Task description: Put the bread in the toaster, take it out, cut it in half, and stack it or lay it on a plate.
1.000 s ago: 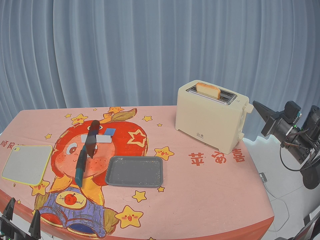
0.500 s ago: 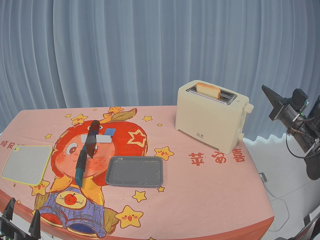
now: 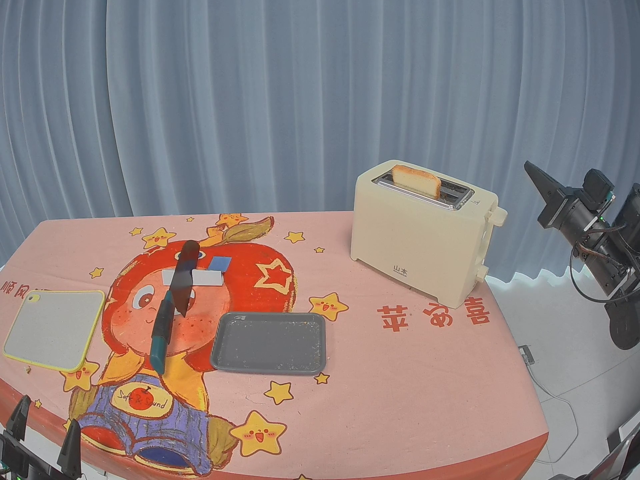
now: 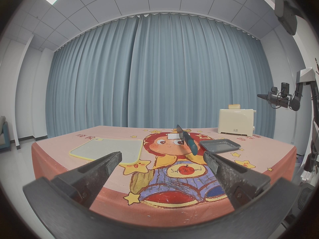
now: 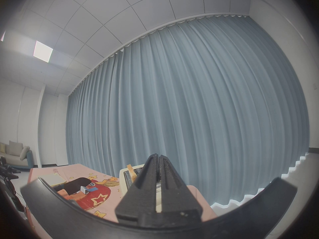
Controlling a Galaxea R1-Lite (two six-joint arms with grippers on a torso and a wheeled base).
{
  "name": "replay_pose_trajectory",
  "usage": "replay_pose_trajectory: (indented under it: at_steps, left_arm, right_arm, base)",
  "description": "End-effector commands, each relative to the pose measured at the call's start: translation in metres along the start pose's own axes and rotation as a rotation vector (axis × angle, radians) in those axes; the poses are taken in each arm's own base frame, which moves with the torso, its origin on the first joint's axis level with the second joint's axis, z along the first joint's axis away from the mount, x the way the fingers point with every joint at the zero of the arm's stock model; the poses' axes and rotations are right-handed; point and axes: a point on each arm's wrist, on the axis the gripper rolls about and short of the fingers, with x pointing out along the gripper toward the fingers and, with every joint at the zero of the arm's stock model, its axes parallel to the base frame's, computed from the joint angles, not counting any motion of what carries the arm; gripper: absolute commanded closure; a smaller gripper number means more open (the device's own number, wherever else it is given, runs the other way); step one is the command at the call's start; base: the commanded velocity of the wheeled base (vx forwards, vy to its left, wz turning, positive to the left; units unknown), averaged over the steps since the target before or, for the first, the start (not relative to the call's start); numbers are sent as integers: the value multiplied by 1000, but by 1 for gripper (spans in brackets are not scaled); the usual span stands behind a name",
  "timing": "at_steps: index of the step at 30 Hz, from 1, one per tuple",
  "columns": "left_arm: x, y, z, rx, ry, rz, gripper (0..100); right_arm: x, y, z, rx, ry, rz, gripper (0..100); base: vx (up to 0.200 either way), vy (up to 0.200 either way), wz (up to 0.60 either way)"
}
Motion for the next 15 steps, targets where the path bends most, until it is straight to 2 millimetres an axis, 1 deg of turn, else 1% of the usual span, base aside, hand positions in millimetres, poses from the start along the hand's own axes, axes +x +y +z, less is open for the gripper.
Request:
replay_pose_trajectory:
  at_steps: [1, 4, 11, 12, 13, 15]
  left_arm:
    - [1, 0, -5, 0, 19, 1, 0]
    - [1, 0, -5, 0, 19, 1, 0]
    - [1, 0, -5, 0, 19, 1, 0]
    - [1, 0, -5, 0, 19, 1, 0]
    - [1, 0, -5, -1, 19, 1, 0]
    - [1, 0, -5, 0, 19, 1, 0]
  right_arm:
    - [4, -8, -9, 0, 25, -23, 100]
    - [3, -9, -12, 3, 21, -24, 100]
    - [14, -18, -41, -22, 52, -33, 100]
    - [14, -18, -41, -22, 52, -33, 100]
    - [17, -21, -49, -43, 40, -34, 100]
    - [19, -23, -55, -51, 43, -32, 100]
  base:
    - [0, 0, 0]
    - [0, 0, 0]
    - [0, 0, 0]
    - [0, 0, 0]
    - [0, 0, 0]
    - [0, 0, 0]
